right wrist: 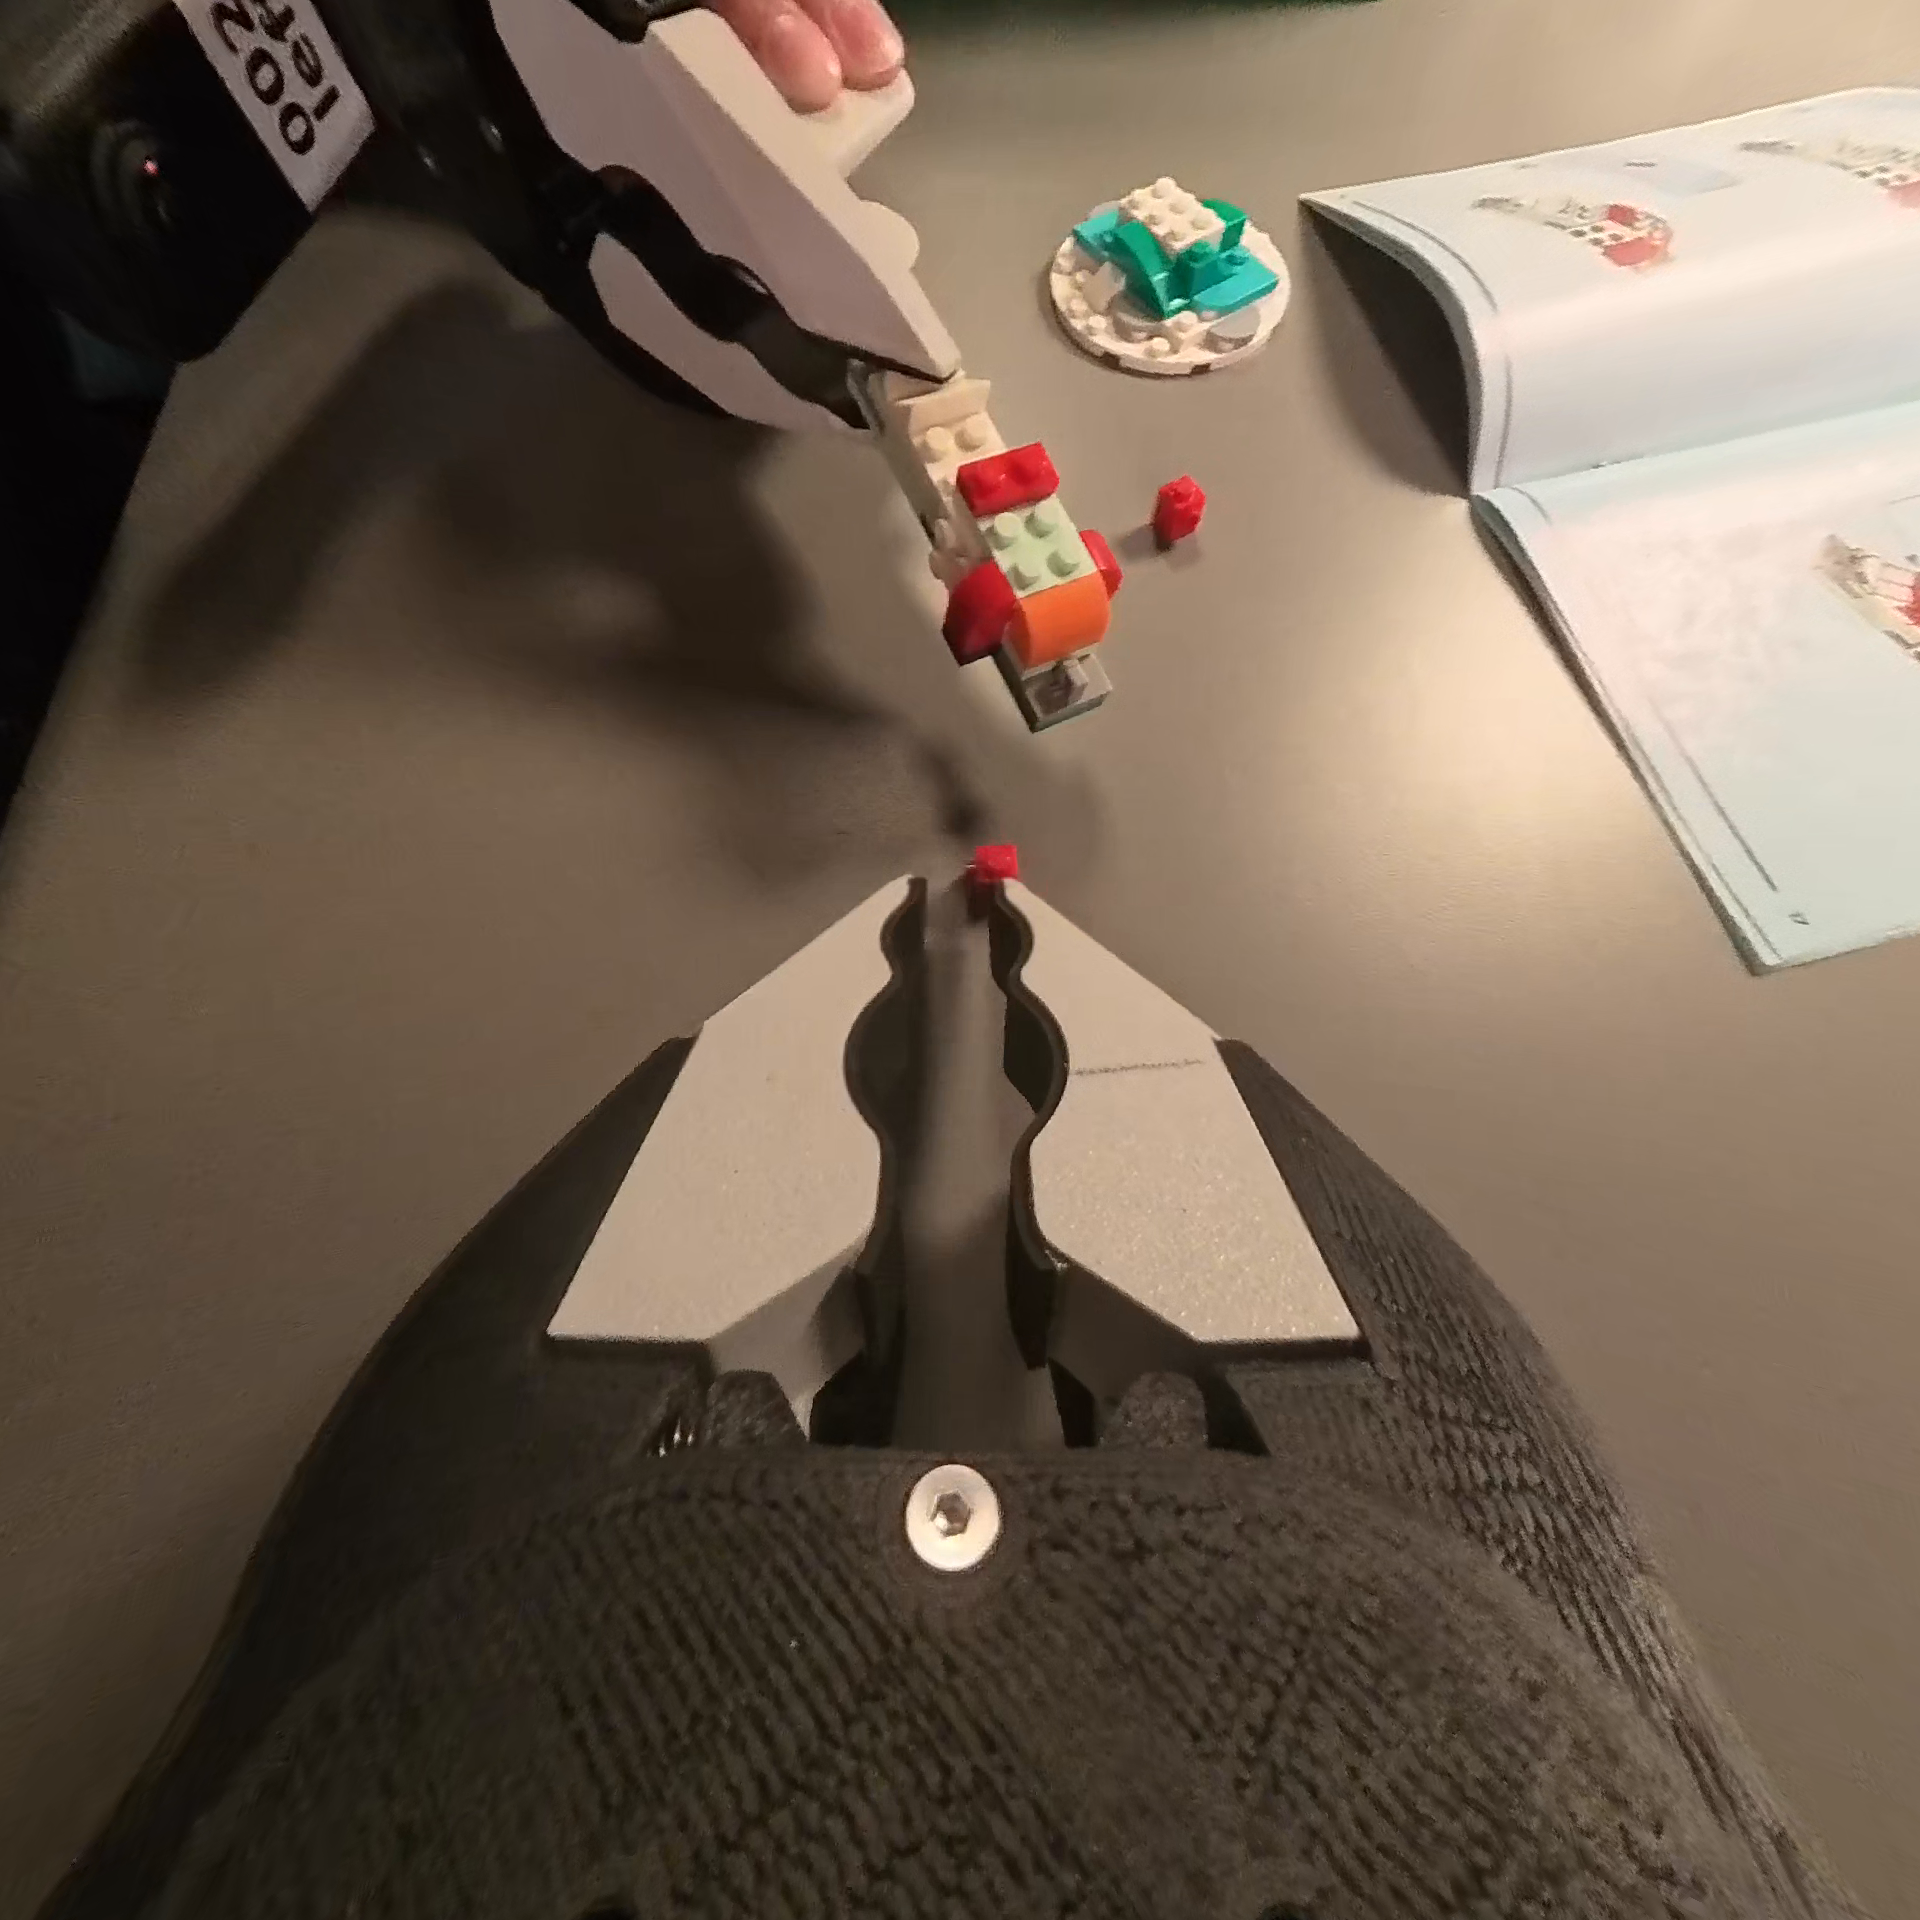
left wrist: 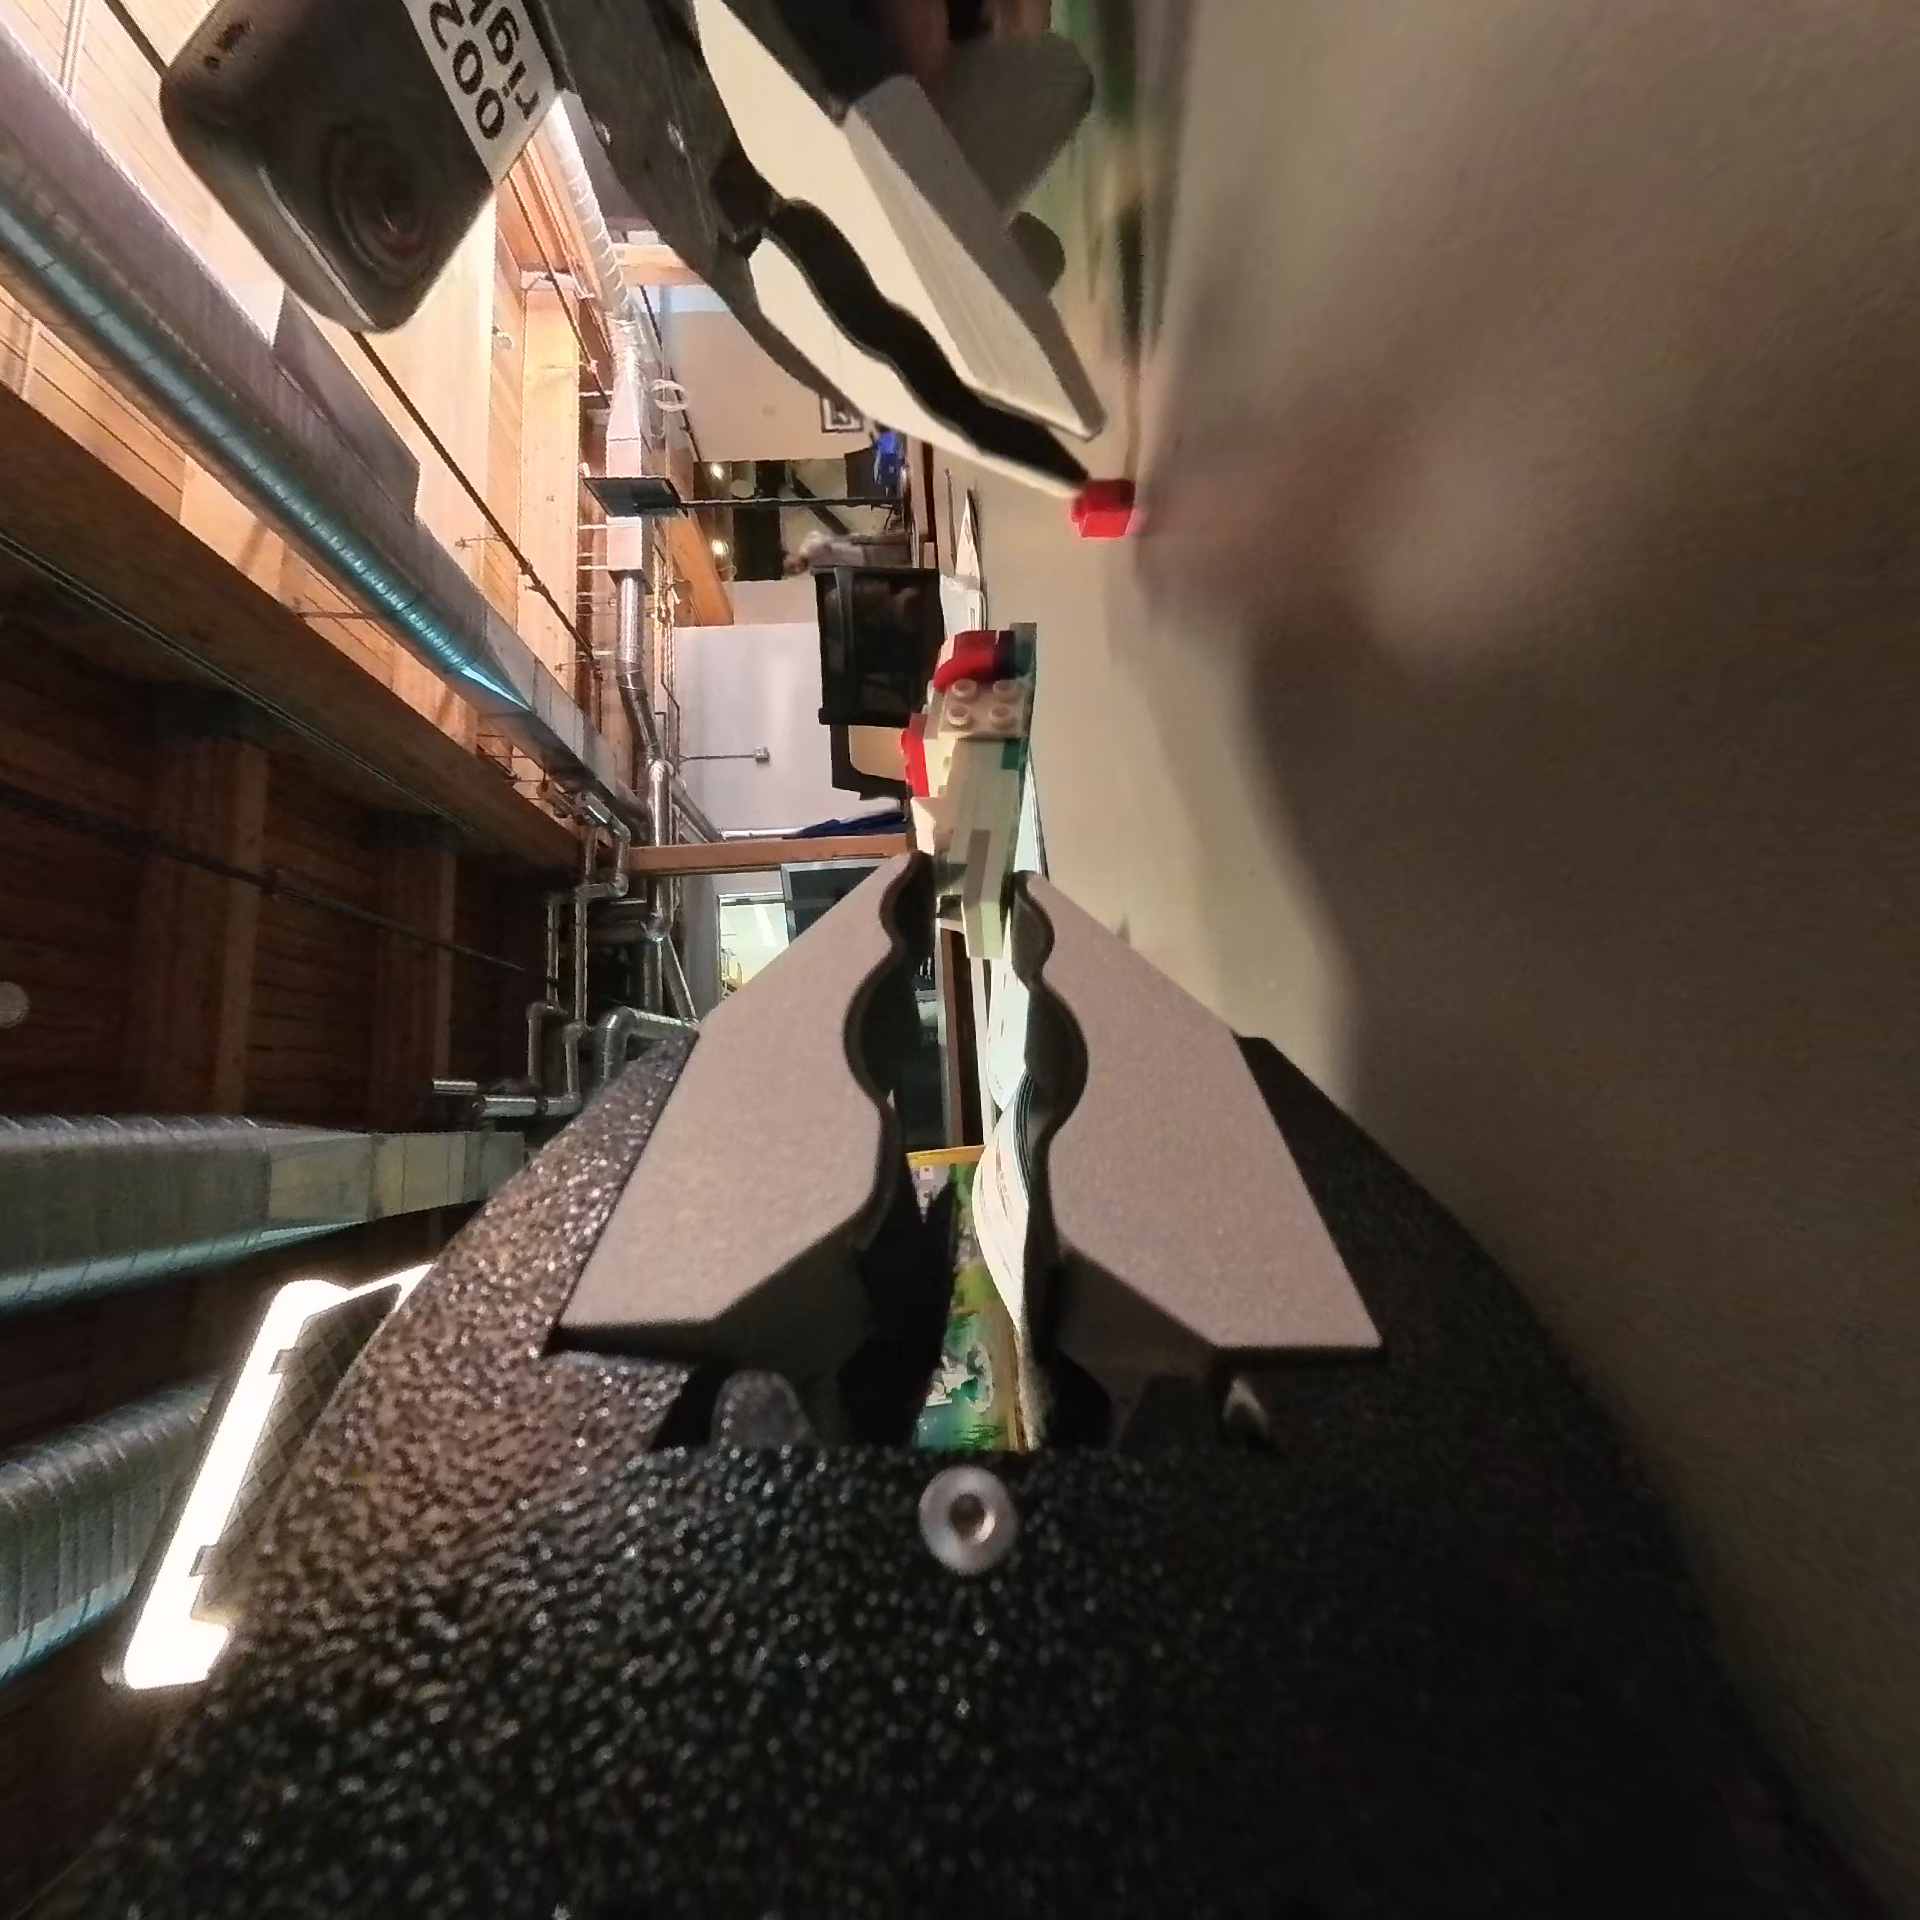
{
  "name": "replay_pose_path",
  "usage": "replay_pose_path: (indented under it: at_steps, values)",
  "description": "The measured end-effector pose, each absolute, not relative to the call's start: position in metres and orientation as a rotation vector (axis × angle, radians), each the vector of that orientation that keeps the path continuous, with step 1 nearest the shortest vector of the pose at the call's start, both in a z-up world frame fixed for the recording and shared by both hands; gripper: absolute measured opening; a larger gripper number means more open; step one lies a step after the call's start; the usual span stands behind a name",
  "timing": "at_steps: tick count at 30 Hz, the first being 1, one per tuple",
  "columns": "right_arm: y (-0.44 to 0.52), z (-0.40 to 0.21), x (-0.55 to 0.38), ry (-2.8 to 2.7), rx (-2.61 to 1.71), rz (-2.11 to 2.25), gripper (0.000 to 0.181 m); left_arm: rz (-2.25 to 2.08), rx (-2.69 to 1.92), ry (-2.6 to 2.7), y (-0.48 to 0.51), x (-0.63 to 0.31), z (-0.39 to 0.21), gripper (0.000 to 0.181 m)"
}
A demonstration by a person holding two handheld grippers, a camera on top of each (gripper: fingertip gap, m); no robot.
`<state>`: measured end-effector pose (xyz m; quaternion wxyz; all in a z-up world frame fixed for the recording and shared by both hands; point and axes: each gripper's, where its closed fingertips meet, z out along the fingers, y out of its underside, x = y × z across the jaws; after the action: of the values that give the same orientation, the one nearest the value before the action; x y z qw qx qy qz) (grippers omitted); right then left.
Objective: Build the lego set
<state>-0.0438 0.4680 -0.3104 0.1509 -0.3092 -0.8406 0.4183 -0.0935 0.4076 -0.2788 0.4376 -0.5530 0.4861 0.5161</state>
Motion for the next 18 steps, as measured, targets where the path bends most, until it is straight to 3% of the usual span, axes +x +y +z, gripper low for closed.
replay_pose_path:
  at_steps: [18]
  values:
    - [0.4673,-0.3110,-0.0498,-2.426,-0.827,1.179,0.009,1.253,-1.354,1.263,0.4069,-0.0846,-0.2840,0.012]
